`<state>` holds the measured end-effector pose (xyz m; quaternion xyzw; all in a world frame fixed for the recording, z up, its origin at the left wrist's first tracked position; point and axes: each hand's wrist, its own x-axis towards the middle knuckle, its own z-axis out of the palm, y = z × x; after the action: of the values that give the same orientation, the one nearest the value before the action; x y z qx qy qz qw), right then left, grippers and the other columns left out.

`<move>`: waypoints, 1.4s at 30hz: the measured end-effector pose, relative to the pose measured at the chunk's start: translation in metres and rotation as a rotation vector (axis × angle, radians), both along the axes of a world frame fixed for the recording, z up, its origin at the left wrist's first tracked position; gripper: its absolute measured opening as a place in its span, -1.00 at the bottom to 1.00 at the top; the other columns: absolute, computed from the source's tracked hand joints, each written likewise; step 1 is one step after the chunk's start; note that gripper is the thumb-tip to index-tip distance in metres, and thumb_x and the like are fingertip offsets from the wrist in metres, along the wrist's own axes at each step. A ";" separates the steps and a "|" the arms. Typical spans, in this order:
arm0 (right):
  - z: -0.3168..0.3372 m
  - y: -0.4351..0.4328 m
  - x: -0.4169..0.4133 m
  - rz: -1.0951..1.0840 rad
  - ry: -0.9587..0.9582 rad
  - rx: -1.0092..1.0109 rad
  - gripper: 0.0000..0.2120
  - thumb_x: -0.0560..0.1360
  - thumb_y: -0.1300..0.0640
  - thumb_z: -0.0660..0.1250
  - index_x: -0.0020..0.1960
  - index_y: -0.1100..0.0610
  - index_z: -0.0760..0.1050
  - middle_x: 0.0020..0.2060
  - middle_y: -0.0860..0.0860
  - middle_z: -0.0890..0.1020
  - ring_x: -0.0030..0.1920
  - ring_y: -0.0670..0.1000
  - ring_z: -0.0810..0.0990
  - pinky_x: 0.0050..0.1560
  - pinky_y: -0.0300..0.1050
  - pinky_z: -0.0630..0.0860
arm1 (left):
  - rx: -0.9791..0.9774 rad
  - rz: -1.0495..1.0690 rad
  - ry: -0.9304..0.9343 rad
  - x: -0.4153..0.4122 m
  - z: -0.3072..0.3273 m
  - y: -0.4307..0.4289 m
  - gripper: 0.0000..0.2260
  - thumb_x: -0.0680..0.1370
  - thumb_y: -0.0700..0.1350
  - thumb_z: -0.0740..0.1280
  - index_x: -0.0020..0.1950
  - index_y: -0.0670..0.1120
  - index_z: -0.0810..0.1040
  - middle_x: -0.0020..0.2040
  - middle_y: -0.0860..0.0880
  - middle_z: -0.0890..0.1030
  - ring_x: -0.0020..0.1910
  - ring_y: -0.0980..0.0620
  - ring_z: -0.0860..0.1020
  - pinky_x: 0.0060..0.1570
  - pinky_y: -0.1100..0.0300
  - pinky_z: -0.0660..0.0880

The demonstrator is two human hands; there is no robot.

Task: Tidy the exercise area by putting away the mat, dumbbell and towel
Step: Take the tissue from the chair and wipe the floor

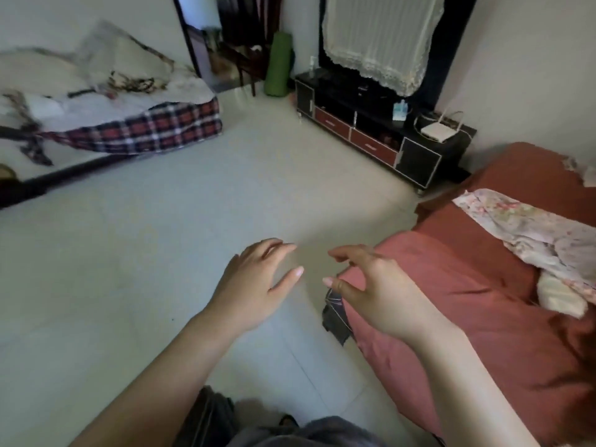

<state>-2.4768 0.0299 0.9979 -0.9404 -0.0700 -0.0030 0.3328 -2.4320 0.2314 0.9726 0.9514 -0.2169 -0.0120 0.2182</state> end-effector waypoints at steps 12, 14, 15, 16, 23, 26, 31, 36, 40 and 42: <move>-0.025 0.182 0.155 0.541 0.151 -0.057 -0.61 0.50 -0.18 0.24 0.28 -0.08 0.40 0.21 -0.16 0.46 0.16 -0.17 0.42 0.03 -0.31 0.29 | 0.008 0.550 0.104 0.041 -0.020 0.180 -0.50 0.53 0.28 0.01 0.42 0.14 0.28 0.43 0.05 0.32 0.39 0.04 0.29 0.31 0.09 0.29; -0.031 0.193 0.183 0.557 0.178 -0.064 -0.61 0.50 -0.18 0.24 0.29 -0.09 0.39 0.23 -0.17 0.45 0.19 -0.17 0.40 0.03 -0.33 0.26 | 0.011 0.567 0.132 0.069 -0.026 0.189 -0.48 0.51 0.26 0.00 0.42 0.13 0.30 0.44 0.05 0.32 0.40 0.04 0.28 0.31 0.09 0.28; -0.034 0.196 0.200 0.555 0.188 -0.064 -0.61 0.51 -0.18 0.23 0.29 -0.09 0.39 0.23 -0.18 0.45 0.19 -0.18 0.40 0.03 -0.34 0.25 | 0.011 0.567 0.138 0.086 -0.028 0.192 -0.48 0.50 0.25 0.00 0.42 0.12 0.31 0.44 0.05 0.32 0.40 0.04 0.28 0.32 0.10 0.28; -0.037 0.199 0.217 0.546 0.195 -0.061 -0.61 0.51 -0.18 0.23 0.29 -0.09 0.39 0.23 -0.19 0.44 0.19 -0.19 0.39 0.03 -0.34 0.25 | 0.012 0.562 0.141 0.106 -0.031 0.194 -0.48 0.50 0.25 0.00 0.41 0.12 0.31 0.44 0.06 0.32 0.40 0.04 0.28 0.32 0.10 0.27; -0.042 0.215 0.375 0.438 0.269 -0.088 -0.61 0.51 -0.19 0.22 0.29 -0.10 0.38 0.21 -0.20 0.43 0.03 -0.21 0.37 -0.01 -0.32 0.27 | 0.050 0.459 0.162 0.276 -0.035 0.222 -0.48 0.52 0.29 -0.02 0.41 0.11 0.32 0.42 0.06 0.34 0.38 0.05 0.32 0.28 0.14 0.30; -0.036 0.232 0.444 0.422 0.273 -0.095 -0.62 0.51 -0.20 0.22 0.27 -0.11 0.38 0.20 -0.21 0.44 0.06 -0.18 0.42 -0.02 -0.28 0.30 | 0.045 0.450 0.135 0.343 -0.025 0.243 -0.44 0.49 0.31 -0.04 0.39 0.11 0.34 0.40 0.06 0.38 0.37 0.06 0.33 0.26 0.17 0.30; -0.022 0.298 0.540 0.527 0.268 -0.098 -0.61 0.51 -0.20 0.22 0.28 -0.10 0.37 0.21 -0.20 0.43 0.05 -0.19 0.39 -0.01 -0.27 0.29 | 0.044 0.531 0.088 0.421 -0.017 0.296 -0.40 0.46 0.34 -0.08 0.38 0.10 0.36 0.36 0.06 0.42 0.34 0.06 0.36 0.22 0.17 0.31; -0.019 0.378 0.616 0.650 0.266 -0.121 -0.59 0.50 -0.22 0.22 0.29 -0.11 0.37 0.22 -0.19 0.42 0.06 -0.18 0.41 -0.02 -0.28 0.30 | 0.021 0.629 0.085 0.480 -0.018 0.366 -0.36 0.44 0.35 -0.11 0.39 0.11 0.35 0.37 0.07 0.41 0.35 0.07 0.35 0.22 0.21 0.28; -0.024 0.458 0.680 0.711 0.256 -0.146 -0.58 0.49 -0.23 0.22 0.29 -0.12 0.37 0.23 -0.19 0.43 0.08 -0.19 0.41 0.00 -0.27 0.32 | -0.004 0.669 0.076 0.540 -0.025 0.434 -0.36 0.43 0.36 -0.12 0.39 0.13 0.33 0.39 0.08 0.39 0.35 0.09 0.33 0.25 0.18 0.29; -0.023 0.502 0.713 0.718 0.237 -0.149 -0.58 0.49 -0.23 0.22 0.29 -0.12 0.37 0.23 -0.19 0.43 0.07 -0.20 0.40 0.01 -0.28 0.30 | 0.001 0.668 0.061 0.574 -0.026 0.476 -0.38 0.44 0.35 -0.11 0.39 0.13 0.33 0.38 0.08 0.39 0.35 0.08 0.34 0.26 0.15 0.32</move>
<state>-1.7637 0.5321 0.9748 -0.8715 -0.3560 0.2275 0.2490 -1.8579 0.7070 0.9469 0.9692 0.1137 0.0319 0.2161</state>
